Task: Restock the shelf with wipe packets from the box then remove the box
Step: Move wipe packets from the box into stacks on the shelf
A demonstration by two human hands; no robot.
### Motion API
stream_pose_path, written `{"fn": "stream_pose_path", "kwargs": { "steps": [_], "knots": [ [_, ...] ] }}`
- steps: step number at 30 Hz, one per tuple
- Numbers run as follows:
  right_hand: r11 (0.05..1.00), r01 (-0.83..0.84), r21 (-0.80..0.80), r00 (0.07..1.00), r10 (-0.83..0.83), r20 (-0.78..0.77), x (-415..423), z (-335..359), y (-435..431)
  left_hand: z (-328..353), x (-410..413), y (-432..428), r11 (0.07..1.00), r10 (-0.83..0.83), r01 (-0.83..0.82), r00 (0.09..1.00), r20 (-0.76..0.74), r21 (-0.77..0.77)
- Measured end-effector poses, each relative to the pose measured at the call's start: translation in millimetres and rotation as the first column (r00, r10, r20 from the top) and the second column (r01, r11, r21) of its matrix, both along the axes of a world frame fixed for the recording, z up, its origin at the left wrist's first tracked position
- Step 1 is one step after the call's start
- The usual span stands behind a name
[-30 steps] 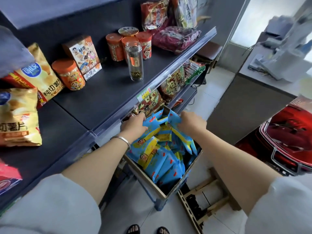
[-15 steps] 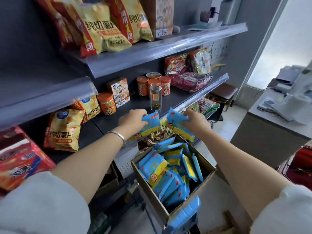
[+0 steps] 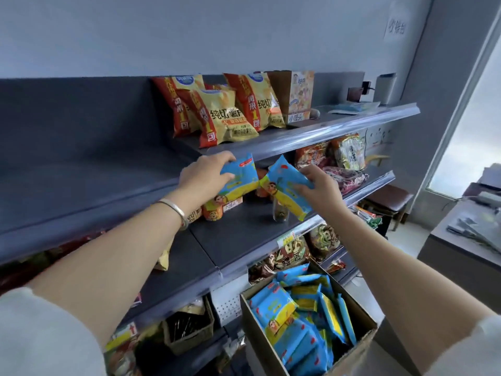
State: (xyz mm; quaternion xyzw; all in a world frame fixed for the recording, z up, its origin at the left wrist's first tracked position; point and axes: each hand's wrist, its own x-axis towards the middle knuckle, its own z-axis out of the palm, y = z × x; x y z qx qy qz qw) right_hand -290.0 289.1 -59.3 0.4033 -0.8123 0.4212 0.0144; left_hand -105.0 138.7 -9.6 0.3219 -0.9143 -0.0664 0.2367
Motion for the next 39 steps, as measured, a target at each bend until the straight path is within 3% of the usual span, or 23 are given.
{"fn": "stream_pose_path", "kwargs": {
  "steps": [11,23,31,39],
  "knots": [
    [0.978,-0.155,-0.139,0.987,0.148,-0.058,113,60,-82,65,132,-46,0.99,0.131,-0.135,0.988,-0.085,-0.047],
    [0.945,-0.313,-0.093,0.918,0.276,-0.285,265,100,-173,78,302,-102,0.93,0.333,-0.352,0.929,-0.163,-0.103],
    [0.879,-0.476,0.031,0.795,0.445,-0.411,333,108,-262,69,392,-152,0.797,0.559,-0.576,0.817,-0.139,-0.181],
    [0.717,-0.676,0.171,0.599,0.67,-0.438,392,117,-349,68,468,-196,0.689,0.707,-0.705,0.705,-0.058,-0.167]
  ]
}}
